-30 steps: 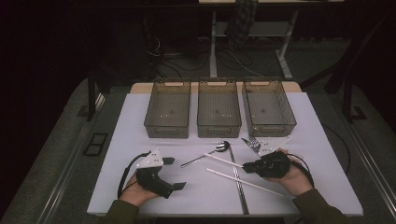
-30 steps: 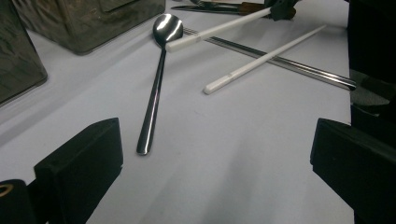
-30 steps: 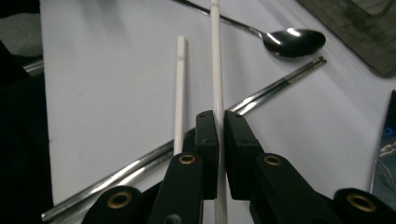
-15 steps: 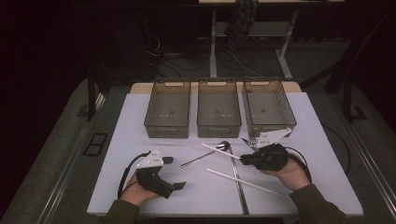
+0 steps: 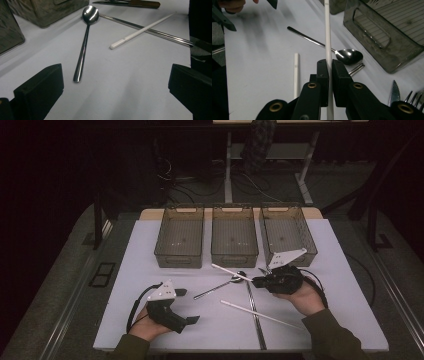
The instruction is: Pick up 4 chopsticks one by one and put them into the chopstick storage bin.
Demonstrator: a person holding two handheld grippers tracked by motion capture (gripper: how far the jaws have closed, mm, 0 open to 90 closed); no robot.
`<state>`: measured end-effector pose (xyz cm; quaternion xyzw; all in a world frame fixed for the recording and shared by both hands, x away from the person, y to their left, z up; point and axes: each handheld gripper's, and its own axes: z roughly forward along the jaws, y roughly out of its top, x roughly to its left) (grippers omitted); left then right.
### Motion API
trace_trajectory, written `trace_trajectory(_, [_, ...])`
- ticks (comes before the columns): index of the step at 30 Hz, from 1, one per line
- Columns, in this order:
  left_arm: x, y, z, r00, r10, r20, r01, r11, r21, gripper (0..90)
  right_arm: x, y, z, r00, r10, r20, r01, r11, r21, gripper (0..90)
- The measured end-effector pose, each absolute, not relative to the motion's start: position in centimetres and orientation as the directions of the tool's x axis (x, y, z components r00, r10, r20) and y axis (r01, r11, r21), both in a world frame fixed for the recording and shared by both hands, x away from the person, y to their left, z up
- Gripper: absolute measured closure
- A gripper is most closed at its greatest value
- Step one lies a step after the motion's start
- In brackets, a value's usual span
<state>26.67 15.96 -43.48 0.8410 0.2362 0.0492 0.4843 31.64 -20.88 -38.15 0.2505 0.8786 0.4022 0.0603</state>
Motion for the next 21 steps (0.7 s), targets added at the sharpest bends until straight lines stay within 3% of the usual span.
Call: trace_trajectory(21, [26.6,15.8,-43.5,0.886,0.44,-0.147,0.349,-0.422,0.837,0.0,35.1,-16.6,-35.2,-0.841,0.534,0.092,0.424,0.544,0.724,84.7])
